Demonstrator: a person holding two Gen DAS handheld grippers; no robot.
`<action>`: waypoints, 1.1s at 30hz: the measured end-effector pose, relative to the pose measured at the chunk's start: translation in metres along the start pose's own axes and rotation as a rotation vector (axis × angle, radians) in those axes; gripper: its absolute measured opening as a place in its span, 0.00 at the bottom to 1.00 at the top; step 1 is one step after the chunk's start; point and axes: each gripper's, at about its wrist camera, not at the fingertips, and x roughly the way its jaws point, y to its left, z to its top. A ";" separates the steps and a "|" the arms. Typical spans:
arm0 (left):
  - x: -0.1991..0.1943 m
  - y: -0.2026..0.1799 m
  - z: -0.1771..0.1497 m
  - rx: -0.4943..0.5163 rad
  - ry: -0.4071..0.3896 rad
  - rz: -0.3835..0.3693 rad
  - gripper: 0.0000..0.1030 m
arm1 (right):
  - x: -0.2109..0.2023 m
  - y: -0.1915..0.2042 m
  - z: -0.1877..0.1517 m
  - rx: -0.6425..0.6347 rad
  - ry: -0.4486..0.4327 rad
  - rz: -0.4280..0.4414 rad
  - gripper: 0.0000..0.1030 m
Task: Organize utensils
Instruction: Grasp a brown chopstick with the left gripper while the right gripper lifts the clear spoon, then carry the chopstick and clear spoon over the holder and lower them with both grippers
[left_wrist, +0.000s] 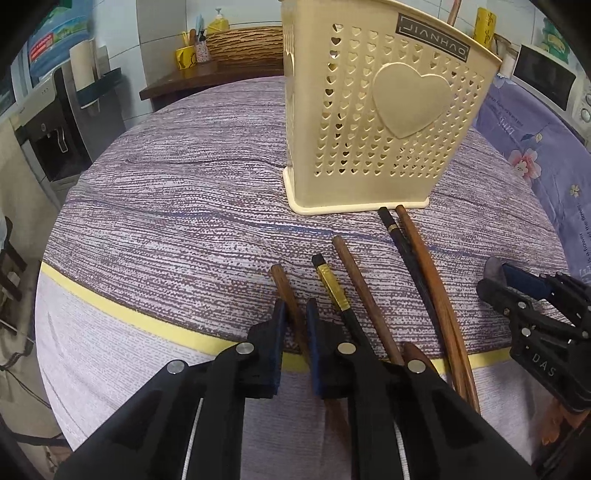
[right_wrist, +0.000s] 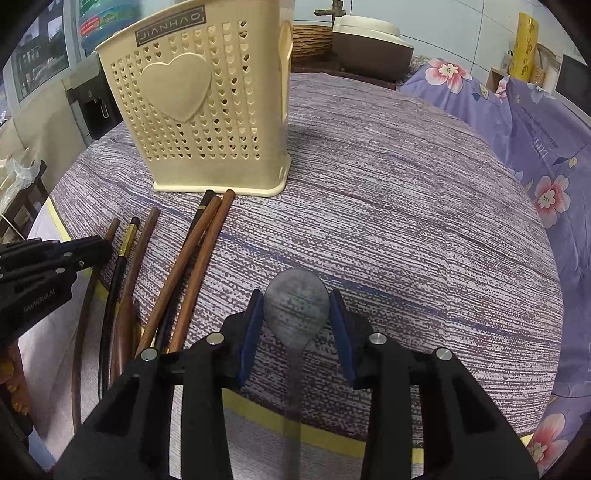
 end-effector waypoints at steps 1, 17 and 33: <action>0.001 0.000 0.001 0.001 -0.002 0.000 0.11 | 0.000 0.000 0.000 0.003 -0.001 0.001 0.36; -0.062 0.015 0.034 -0.043 -0.183 -0.087 0.08 | -0.074 -0.016 0.018 0.076 -0.198 0.071 0.36; -0.137 0.028 0.060 -0.045 -0.387 -0.106 0.07 | -0.121 -0.024 0.035 0.116 -0.301 0.133 0.36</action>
